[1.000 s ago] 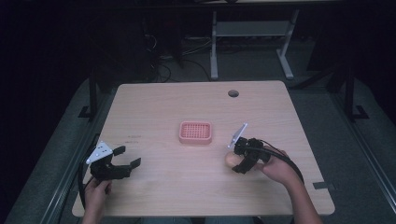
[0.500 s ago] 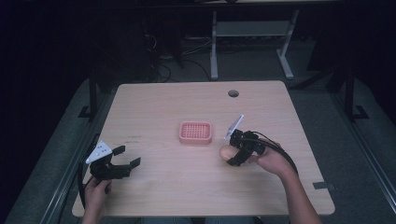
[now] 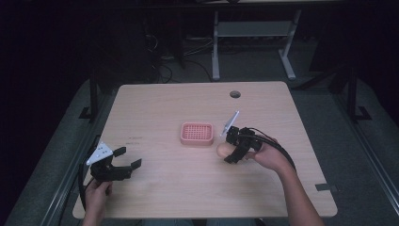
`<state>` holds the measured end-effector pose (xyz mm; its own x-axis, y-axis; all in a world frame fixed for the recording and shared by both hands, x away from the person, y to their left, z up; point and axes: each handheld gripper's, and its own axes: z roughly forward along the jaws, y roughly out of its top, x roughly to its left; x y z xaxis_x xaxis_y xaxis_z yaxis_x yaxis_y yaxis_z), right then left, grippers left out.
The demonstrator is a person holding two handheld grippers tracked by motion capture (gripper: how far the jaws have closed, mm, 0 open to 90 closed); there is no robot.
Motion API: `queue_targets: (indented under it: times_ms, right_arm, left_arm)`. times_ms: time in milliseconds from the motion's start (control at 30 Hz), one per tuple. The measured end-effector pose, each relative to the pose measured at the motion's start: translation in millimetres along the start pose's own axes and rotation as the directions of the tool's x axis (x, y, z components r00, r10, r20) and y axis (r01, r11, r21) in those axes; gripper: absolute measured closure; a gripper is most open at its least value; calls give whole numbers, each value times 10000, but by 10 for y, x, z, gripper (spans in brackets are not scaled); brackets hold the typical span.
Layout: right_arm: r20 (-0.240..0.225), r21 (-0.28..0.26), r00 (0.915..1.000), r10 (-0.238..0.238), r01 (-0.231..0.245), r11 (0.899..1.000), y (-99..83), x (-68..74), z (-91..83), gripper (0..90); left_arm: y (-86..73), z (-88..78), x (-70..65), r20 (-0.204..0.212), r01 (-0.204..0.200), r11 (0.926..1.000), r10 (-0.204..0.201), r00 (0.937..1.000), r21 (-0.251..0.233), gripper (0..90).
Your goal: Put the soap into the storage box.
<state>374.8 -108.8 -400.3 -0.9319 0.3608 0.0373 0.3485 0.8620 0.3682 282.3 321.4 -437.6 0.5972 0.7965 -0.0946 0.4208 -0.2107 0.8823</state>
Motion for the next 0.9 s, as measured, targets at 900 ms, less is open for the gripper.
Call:
queue_targets:
  times_ms: [900]
  right_arm:
    - [-120, -263, 9985, -539, 535, 9982, 395, -154, -50, 319]
  left_arm:
    - [7, 23, -6, -6, 2, 10000, -2, 10000, 83, 142]
